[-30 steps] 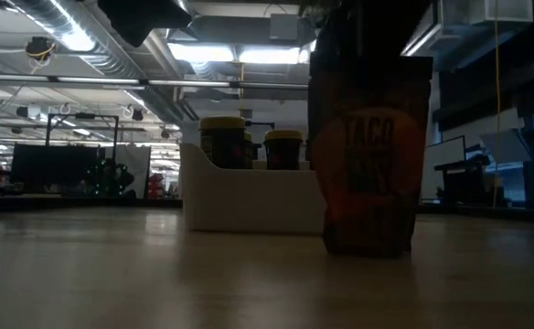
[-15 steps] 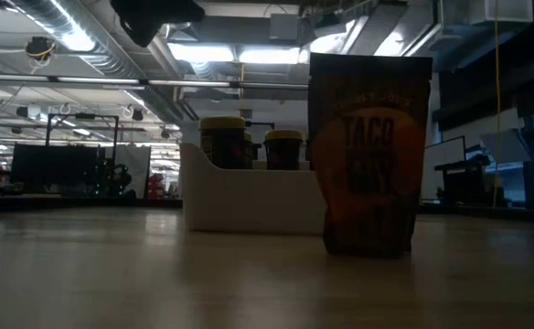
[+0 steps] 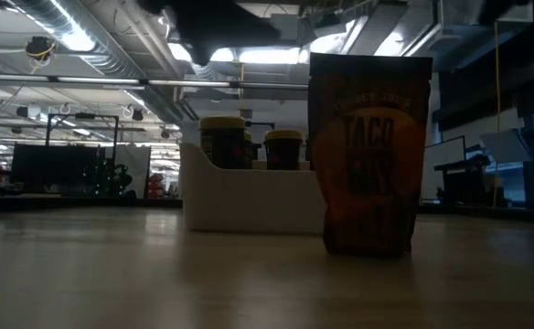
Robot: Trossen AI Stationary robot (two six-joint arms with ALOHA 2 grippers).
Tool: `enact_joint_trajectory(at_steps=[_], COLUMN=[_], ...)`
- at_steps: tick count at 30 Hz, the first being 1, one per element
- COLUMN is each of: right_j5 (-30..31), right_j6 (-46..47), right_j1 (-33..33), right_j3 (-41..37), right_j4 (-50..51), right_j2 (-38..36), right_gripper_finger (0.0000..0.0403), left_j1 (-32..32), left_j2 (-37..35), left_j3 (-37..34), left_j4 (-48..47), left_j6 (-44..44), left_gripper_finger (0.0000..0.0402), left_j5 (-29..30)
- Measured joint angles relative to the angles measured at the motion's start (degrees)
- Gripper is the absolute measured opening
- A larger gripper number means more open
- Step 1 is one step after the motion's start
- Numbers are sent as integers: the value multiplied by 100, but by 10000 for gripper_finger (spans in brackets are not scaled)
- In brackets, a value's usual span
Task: Sort spices by type
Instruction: Put the top orange seasoning pack into the black bin
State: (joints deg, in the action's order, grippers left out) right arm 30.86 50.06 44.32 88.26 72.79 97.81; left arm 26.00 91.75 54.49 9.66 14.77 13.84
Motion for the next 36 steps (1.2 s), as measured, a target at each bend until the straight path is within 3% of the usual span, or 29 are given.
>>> enact_joint_trajectory(at_steps=[7, 16, 25, 36], right_j5=[691, 1240, 1622, 1931], right_j6=[1112, 1126, 1104, 1052], right_j1=[578, 703, 703, 703], right_j3=[-1115, -1693, -1872, -1872], right_j4=[-693, -1970, -2268, -2327], right_j2=[-480, -481, -477, -475], right_gripper_finger=[230, 230, 230, 230], left_j1=[-20, -44, -18, -239], left_j2=[627, 1035, 1422, 2255], left_j3=[550, 561, 559, 557], left_j4=[-369, 155, 430, 1832], left_j6=[-176, -47, -149, -169], left_gripper_finger=[269, 269, 269, 259], left_j5=[450, 579, 717, 645])
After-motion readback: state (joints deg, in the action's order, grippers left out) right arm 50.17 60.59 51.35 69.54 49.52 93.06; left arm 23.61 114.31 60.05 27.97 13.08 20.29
